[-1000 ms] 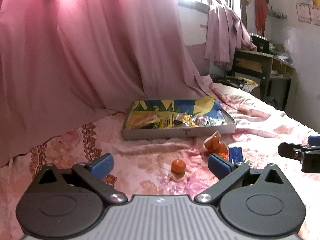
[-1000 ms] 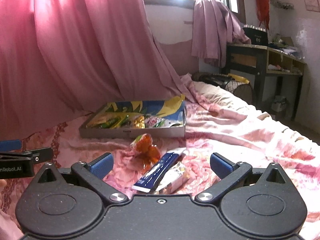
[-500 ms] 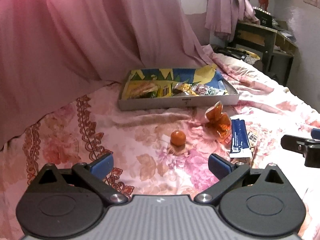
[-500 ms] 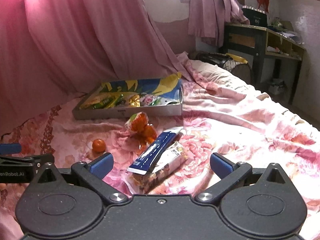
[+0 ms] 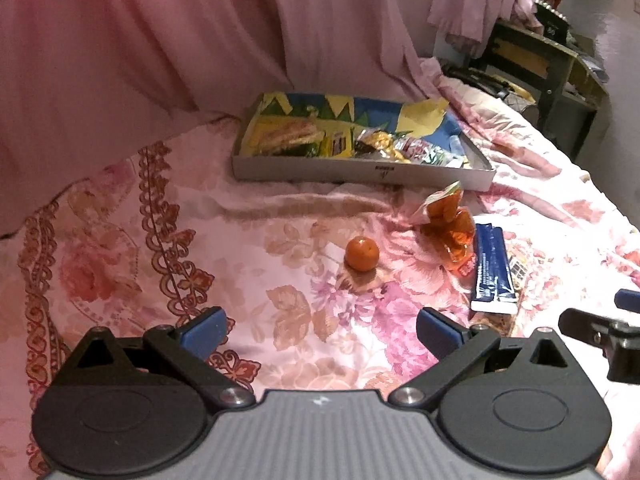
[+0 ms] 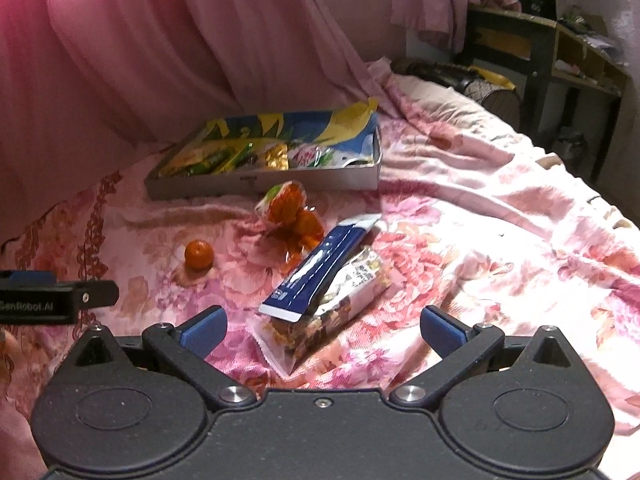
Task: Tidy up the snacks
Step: 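Move left tool to the mandarin orange while right tool approaches the blue nut bar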
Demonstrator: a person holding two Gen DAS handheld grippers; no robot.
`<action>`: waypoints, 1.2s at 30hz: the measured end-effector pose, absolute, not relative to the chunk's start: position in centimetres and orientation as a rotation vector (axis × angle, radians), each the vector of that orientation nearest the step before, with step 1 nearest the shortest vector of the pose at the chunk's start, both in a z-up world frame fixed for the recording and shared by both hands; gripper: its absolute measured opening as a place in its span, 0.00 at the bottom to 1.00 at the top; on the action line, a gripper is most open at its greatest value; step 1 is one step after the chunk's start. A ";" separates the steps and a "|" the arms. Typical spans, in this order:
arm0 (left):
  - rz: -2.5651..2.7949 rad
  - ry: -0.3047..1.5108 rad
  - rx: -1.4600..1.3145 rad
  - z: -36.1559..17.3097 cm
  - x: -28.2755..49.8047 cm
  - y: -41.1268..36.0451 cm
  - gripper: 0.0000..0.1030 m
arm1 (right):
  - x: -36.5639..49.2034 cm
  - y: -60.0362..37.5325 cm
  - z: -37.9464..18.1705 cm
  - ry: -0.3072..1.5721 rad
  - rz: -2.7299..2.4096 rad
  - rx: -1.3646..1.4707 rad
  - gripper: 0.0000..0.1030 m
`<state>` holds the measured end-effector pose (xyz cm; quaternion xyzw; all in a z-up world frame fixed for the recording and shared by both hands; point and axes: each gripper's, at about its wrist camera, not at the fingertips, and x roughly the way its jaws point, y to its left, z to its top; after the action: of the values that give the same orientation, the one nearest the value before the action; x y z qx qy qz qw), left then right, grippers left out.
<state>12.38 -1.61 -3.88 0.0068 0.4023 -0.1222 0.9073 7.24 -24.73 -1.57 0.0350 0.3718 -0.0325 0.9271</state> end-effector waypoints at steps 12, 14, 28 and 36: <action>-0.258 0.879 -0.038 -5.9 16.9 -1.2 1.00 | 11.3 -25.8 -2.2 0.846 -0.026 -0.003 0.99; -0.265 0.880 -0.045 -6.1 17.5 -1.3 1.00 | 11.9 -26.1 -2.1 0.840 -0.011 -0.025 0.99; -0.339 0.819 0.023 -7.9 20.5 -3.2 1.00 | 15.3 -25.5 -4.6 0.793 0.018 -0.049 0.99; -0.376 0.824 -0.028 -8.5 21.5 -3.3 0.96 | 15.9 -24.5 -6.0 0.803 0.012 -0.100 0.97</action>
<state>21.47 -3.33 -8.54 -0.0136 0.3980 -0.1815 0.8992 15.86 -24.50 -6.03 -0.0488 0.3908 0.0057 0.9192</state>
